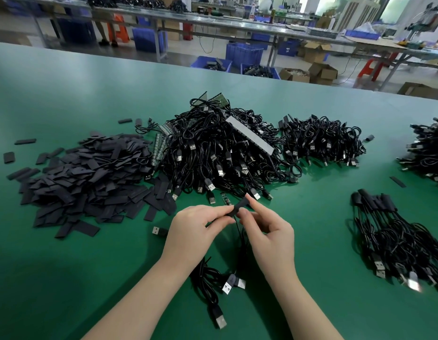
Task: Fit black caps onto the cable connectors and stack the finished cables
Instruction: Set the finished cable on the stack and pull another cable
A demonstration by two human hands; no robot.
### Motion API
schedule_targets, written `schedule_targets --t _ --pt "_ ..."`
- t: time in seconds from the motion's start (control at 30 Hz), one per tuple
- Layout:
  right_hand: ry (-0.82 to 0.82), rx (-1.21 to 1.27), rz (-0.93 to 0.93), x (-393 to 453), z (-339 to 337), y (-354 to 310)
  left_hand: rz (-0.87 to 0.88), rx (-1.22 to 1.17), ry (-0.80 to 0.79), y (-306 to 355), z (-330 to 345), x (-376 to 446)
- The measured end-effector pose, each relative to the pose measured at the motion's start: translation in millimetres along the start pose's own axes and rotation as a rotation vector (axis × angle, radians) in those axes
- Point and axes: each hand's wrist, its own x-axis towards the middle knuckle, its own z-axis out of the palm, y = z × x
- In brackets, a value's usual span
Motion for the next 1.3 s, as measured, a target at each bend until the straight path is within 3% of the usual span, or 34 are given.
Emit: schedule_targets --t 0.33,0.73,0.93,1.1,1.3 --pt "-0.094 -0.032 0.04 -0.1 -0.2 0.4 0.076 0.116 -0.029 -1.0 -0.3 -2.1" --pt "-0.138 -0.1 -0.012 0.0 -0.5 2.5 -0.005 0.07 -0.034 -2.4 0.3 -1.4" --pt "-0.103 -0.091 -0.041 -1.6 1.8 0.8 0.036 0.057 -0.008 2.3 2.4 -1.9" --pt "-0.093 0.105 0.054 -3.1 2.7 -1.6 -0.008 -0.009 0.032 -0.7 0.8 -0.7" --pt "-0.069 0.181 0.161 1.8 -0.3 -0.5 0.056 0.069 0.01 3.2 4.0 -2.6"
